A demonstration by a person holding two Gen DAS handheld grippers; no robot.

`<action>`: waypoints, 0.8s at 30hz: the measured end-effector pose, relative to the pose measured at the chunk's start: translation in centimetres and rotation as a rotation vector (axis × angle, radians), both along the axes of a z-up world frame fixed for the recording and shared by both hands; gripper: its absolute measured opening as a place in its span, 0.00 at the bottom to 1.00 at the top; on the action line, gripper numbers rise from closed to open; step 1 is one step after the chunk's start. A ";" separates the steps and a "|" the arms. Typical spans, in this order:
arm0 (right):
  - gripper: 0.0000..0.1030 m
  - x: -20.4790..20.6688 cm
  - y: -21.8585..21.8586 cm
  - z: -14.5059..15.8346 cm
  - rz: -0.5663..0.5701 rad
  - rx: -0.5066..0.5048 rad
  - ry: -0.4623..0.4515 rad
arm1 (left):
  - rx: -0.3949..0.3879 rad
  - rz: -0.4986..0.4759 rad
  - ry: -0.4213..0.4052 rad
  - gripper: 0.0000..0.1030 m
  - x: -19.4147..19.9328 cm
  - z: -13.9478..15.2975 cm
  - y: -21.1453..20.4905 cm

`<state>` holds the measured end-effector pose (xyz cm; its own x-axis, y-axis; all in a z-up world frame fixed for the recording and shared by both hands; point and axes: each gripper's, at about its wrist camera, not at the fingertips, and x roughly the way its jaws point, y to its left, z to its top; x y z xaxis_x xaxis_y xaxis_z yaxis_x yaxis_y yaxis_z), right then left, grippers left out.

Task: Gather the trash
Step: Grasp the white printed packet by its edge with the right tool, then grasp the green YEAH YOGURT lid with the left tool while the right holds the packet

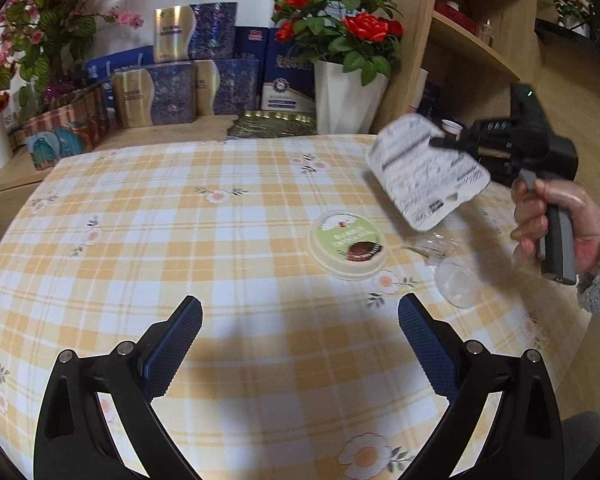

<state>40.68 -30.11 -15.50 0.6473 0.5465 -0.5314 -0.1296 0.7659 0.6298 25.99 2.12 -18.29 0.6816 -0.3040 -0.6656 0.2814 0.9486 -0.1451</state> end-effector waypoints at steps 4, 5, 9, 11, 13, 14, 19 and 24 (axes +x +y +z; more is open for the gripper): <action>0.11 -2.3 -1.3 3.7 -0.042 -0.178 -0.100 | -0.017 -0.062 0.056 0.93 1.7 -0.5 -2.2; 0.11 -2.9 -1.8 4.3 -0.053 -0.229 -0.116 | -0.016 -0.075 0.075 0.93 2.4 -0.8 -2.7; 0.11 -4.8 -4.4 4.9 -0.096 -0.298 -0.120 | 0.016 -0.095 0.137 0.93 5.8 -2.3 -5.4; 0.11 -6.0 -6.0 4.5 -0.113 -0.305 -0.110 | 0.034 -0.094 0.162 0.93 7.3 -3.0 -6.3; 0.11 -6.9 -7.0 4.1 -0.121 -0.301 -0.102 | 0.058 -0.107 0.185 0.93 8.8 -3.9 -7.5; 0.11 -7.4 -7.4 3.8 -0.123 -0.293 -0.094 | 0.084 -0.100 0.183 0.93 9.3 -4.1 -7.8; 0.11 -9.1 -8.4 2.6 -0.109 -0.296 -0.069 | 0.116 -0.064 0.216 0.93 11.8 -5.1 -8.9; 0.11 -10.2 -8.1 2.2 -0.088 -0.307 -0.059 | 0.128 -0.032 0.241 0.93 13.1 -5.8 -9.4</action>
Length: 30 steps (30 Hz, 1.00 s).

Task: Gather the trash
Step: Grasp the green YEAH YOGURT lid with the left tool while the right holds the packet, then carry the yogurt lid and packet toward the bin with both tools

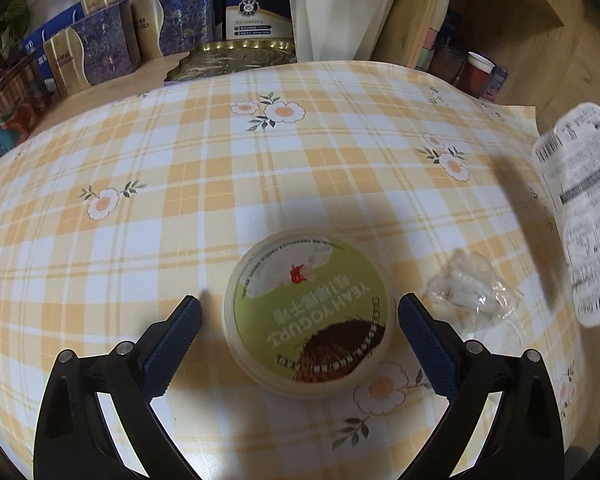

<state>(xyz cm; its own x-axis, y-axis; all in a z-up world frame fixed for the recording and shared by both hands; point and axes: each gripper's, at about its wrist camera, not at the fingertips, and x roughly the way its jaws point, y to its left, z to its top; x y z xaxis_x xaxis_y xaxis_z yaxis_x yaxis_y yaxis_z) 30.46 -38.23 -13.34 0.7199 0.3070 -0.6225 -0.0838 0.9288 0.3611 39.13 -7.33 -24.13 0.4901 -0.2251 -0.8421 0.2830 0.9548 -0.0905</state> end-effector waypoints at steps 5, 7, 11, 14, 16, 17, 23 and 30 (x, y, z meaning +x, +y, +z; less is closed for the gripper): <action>0.11 -1.3 1.0 0.1 0.014 -0.028 0.015 | 0.004 -0.012 -0.006 0.80 -0.5 0.6 0.0; 0.11 -2.1 1.2 0.3 0.014 -0.022 0.011 | -0.004 -0.011 -0.020 0.80 -1.0 1.1 0.4; 0.11 -3.4 1.4 0.8 0.005 -0.018 0.009 | -0.019 -0.011 -0.062 0.80 -2.8 3.3 1.3; 0.11 -4.3 1.7 1.1 0.000 -0.012 0.011 | -0.026 -0.023 -0.089 0.80 -4.8 5.0 1.8; 0.11 -5.2 2.0 1.5 0.003 -0.014 0.006 | -0.026 -0.030 -0.110 0.80 -6.2 5.9 2.0; 0.11 -5.7 2.2 1.8 0.004 -0.013 0.004 | -0.029 -0.033 -0.119 0.80 -7.2 6.5 2.2; 0.11 -8.8 3.7 3.1 0.023 -0.008 -0.012 | -0.047 -0.049 -0.162 0.80 -12.3 9.0 3.1; 0.11 -13.0 5.3 4.6 0.042 0.008 -0.034 | -0.056 -0.064 -0.222 0.80 -19.5 11.6 4.3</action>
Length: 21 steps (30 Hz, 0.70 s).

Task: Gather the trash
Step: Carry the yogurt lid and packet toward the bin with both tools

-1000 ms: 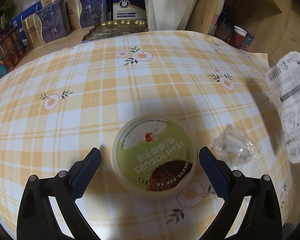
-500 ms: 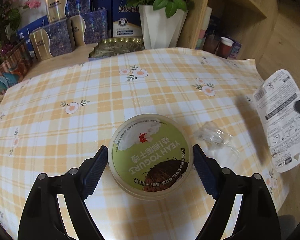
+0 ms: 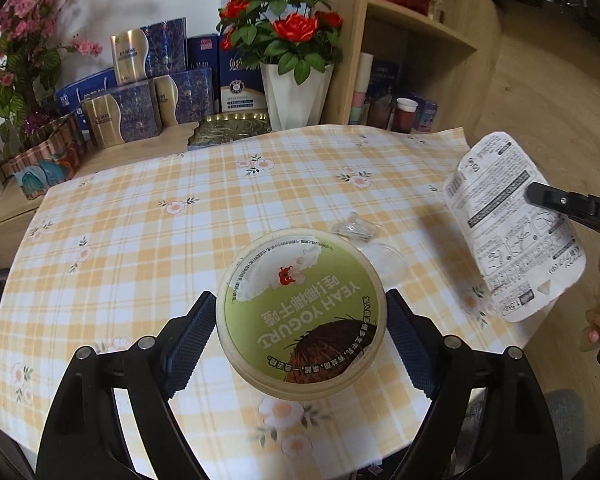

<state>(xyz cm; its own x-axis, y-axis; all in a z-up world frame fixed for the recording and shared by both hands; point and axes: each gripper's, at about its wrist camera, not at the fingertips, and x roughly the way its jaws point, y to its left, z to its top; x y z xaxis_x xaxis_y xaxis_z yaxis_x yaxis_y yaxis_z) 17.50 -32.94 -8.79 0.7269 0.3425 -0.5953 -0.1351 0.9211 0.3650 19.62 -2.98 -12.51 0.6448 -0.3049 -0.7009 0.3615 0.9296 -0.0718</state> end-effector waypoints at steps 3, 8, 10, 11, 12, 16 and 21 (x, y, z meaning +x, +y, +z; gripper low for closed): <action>0.11 -1.7 0.6 0.3 0.008 0.007 -0.002 | -0.009 -0.005 -0.018 0.80 -2.6 0.8 0.5; 0.11 -5.2 1.8 0.5 0.026 0.023 -0.009 | -0.032 -0.009 -0.042 0.80 -6.7 1.7 1.4; 0.11 -6.4 2.2 0.4 0.033 0.029 -0.008 | -0.039 -0.009 -0.050 0.80 -8.2 1.9 1.7; 0.11 -7.0 2.5 0.3 0.038 0.029 -0.008 | -0.041 -0.009 -0.053 0.80 -8.8 2.0 1.9; 0.11 -7.5 2.7 0.3 0.041 0.030 -0.008 | -0.044 -0.009 -0.056 0.80 -9.5 2.0 2.0; 0.11 -9.9 3.7 -0.2 0.061 0.041 -0.003 | -0.044 -0.011 -0.064 0.80 -11.8 1.9 2.7; 0.11 -12.4 4.8 -1.3 0.080 0.044 0.017 | -0.045 -0.005 -0.064 0.80 -14.2 1.5 3.7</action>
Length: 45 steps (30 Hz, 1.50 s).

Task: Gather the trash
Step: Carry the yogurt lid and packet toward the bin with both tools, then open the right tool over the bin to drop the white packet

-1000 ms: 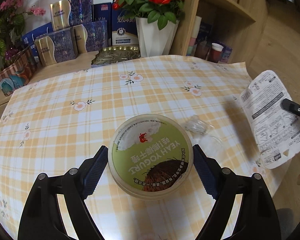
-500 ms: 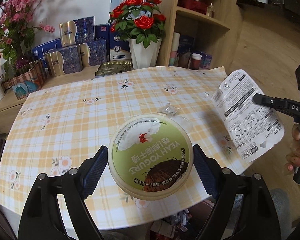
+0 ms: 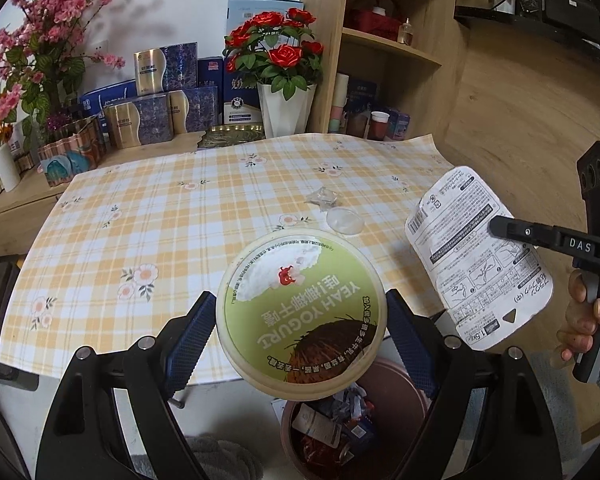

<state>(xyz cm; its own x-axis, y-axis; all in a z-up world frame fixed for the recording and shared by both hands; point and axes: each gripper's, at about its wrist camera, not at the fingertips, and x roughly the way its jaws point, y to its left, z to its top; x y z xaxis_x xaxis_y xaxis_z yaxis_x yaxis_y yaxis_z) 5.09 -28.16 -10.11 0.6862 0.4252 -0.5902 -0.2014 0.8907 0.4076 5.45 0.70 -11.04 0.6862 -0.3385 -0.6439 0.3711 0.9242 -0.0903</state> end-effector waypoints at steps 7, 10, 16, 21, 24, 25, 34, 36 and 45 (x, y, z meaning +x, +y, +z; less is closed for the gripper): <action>0.11 -2.6 1.4 -2.1 0.032 0.000 0.044 | -0.017 0.020 0.013 0.80 -2.4 -1.0 1.4; 0.11 -3.3 2.1 -3.2 0.051 -0.005 0.068 | -0.016 0.033 0.020 0.80 -3.0 -1.6 1.9; 0.11 -4.1 3.6 -6.2 0.085 0.000 0.129 | -0.020 0.056 0.036 0.80 -3.6 -2.4 2.8; 0.11 -4.1 5.0 -8.7 0.102 -0.016 0.182 | -0.010 0.060 0.044 0.80 -3.9 -3.0 2.9; 0.11 -4.0 5.9 -10.5 0.110 -0.038 0.221 | -0.007 0.058 0.056 0.80 -3.8 -3.4 2.9; 0.11 -3.9 6.1 -11.1 0.110 -0.046 0.236 | -0.006 0.057 0.059 0.80 -3.8 -3.6 2.9; 0.11 -3.1 6.7 -14.8 0.098 -0.057 0.336 | 0.005 0.055 0.075 0.80 -3.5 -4.3 2.6; 0.11 -2.8 6.9 -15.2 0.097 -0.048 0.347 | 0.005 0.054 0.076 0.80 -3.5 -4.3 2.6; 0.61 -2.3 6.2 -15.1 0.055 -0.003 0.329 | 0.012 0.035 0.101 0.80 -3.3 -5.2 2.4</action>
